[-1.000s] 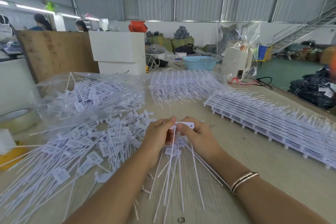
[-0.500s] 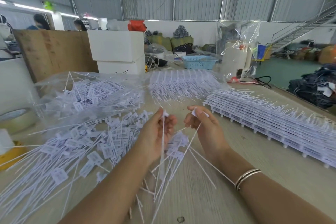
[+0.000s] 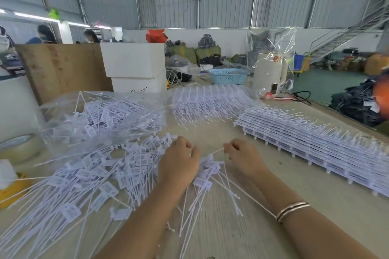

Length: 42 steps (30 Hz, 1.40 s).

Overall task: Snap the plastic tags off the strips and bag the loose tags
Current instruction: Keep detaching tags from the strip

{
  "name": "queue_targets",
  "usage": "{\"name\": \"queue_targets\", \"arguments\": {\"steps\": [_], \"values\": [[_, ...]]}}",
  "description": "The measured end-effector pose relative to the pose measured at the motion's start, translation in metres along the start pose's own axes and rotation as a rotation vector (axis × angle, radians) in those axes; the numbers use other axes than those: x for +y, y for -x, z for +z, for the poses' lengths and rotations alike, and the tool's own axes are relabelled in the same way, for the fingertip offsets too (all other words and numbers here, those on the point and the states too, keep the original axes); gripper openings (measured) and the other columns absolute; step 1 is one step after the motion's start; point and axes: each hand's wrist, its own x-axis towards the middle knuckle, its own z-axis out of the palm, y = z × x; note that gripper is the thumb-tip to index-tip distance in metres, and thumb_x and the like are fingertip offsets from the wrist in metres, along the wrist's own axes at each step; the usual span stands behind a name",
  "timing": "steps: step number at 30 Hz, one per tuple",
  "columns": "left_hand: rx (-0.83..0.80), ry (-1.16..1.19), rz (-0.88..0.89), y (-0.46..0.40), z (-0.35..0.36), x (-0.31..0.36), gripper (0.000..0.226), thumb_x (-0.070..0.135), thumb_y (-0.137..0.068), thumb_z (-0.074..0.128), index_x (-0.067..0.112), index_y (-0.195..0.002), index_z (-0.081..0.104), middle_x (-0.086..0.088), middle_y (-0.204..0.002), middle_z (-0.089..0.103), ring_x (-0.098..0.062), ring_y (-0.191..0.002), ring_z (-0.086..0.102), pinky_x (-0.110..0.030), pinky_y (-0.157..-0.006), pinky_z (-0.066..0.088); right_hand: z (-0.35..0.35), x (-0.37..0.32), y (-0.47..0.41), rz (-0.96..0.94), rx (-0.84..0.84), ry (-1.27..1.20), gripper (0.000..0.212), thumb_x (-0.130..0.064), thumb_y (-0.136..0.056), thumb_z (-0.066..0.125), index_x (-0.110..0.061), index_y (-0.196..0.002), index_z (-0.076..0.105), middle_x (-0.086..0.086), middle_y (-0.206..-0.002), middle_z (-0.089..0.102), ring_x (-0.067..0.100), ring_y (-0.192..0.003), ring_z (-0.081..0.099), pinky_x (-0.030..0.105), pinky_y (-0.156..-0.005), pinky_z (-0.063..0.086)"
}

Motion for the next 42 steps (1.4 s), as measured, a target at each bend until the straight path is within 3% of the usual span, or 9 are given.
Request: {"name": "queue_targets", "arguments": {"steps": [4,7,11,18,21,24,32,37,42], "values": [[-0.094,-0.326,0.018,0.002,-0.009,-0.001,0.023,0.025,-0.092,0.044,0.016,-0.112,0.049,0.000,-0.103,0.061,-0.020,-0.091,0.057,-0.035,-0.081,0.047,-0.013,-0.003,0.008,0.032,-0.295,0.330,0.056,-0.060,-0.090,0.041,-0.019,-0.054,0.047,-0.005,-0.049,0.039,0.012,-0.044,0.039,0.026,-0.060,0.040],[-0.169,-0.452,0.009,0.005,-0.011,0.002,0.026,0.024,-0.092,0.043,0.014,-0.115,0.046,-0.003,-0.094,0.064,-0.024,-0.086,0.062,-0.035,-0.074,0.044,-0.005,-0.015,0.023,0.028,-0.327,0.367,0.062,-0.075,-0.080,0.041,-0.022,-0.049,0.040,-0.010,-0.045,0.035,0.009,-0.041,0.037,0.024,-0.052,0.033],[-0.180,-0.295,-0.029,0.008,-0.010,0.004,0.023,0.014,-0.086,0.046,0.019,-0.109,0.048,-0.001,-0.087,0.062,-0.020,-0.078,0.059,-0.032,-0.063,0.044,0.013,-0.031,0.035,-0.010,-0.321,0.386,0.057,-0.076,-0.077,0.040,-0.024,-0.053,0.036,-0.006,-0.055,0.038,0.010,-0.049,0.037,0.026,-0.050,0.026],[-0.219,0.169,-0.125,0.006,-0.004,0.006,0.030,0.003,-0.081,0.039,0.025,-0.097,0.053,-0.007,-0.086,0.067,-0.026,-0.076,0.063,-0.042,-0.068,0.052,0.034,-0.046,0.032,-0.045,-0.328,0.535,0.026,-0.058,-0.075,0.048,-0.032,-0.074,0.045,-0.009,-0.075,0.056,0.016,-0.078,0.062,0.032,-0.075,0.050],[-0.161,0.143,-0.103,0.004,-0.003,0.003,0.027,0.006,-0.082,0.039,0.028,-0.091,0.053,0.002,-0.091,0.067,-0.022,-0.078,0.066,-0.044,-0.073,0.054,0.030,-0.044,0.028,-0.015,-0.292,0.580,0.043,-0.057,-0.080,0.049,-0.021,-0.103,0.053,-0.005,-0.083,0.058,0.018,-0.081,0.060,0.030,-0.073,0.050],[-0.121,-0.010,-0.034,0.000,-0.006,-0.001,0.018,0.012,-0.088,0.043,0.028,-0.089,0.052,0.008,-0.093,0.064,-0.014,-0.078,0.062,-0.036,-0.072,0.053,0.019,-0.037,0.026,-0.002,-0.275,0.607,0.042,-0.038,-0.086,0.057,-0.011,-0.116,0.046,-0.006,-0.077,0.044,0.018,-0.078,0.052,0.029,-0.065,0.041],[-0.287,-0.572,0.079,-0.026,0.001,0.011,0.027,0.014,-0.095,0.044,0.016,-0.118,0.058,-0.004,-0.115,0.059,-0.022,-0.106,0.056,-0.035,-0.090,0.046,0.004,-0.020,0.016,0.058,-0.310,0.383,0.042,-0.028,-0.091,0.054,-0.013,-0.128,0.043,0.004,-0.117,0.058,0.020,-0.099,0.058,0.029,-0.078,0.047],[-0.277,-0.663,0.143,-0.036,0.016,0.019,0.021,0.017,-0.094,0.049,0.015,-0.106,0.065,-0.004,-0.107,0.063,-0.022,-0.100,0.059,-0.031,-0.078,0.041,-0.009,-0.013,0.014,0.143,-0.227,-0.001,0.027,-0.015,-0.087,0.054,-0.011,-0.114,0.049,-0.001,-0.082,0.053,0.009,-0.062,0.050,0.020,-0.049,0.038],[-0.327,-0.660,0.119,-0.031,0.019,0.023,0.014,0.013,-0.090,0.052,0.009,-0.095,0.064,-0.006,-0.090,0.064,-0.024,-0.085,0.064,-0.028,-0.062,0.040,-0.010,-0.004,0.009,0.131,-0.004,-0.165,0.032,-0.012,-0.088,0.052,-0.014,-0.119,0.044,-0.001,-0.089,0.056,0.012,-0.071,0.054,0.025,-0.060,0.042]]}}
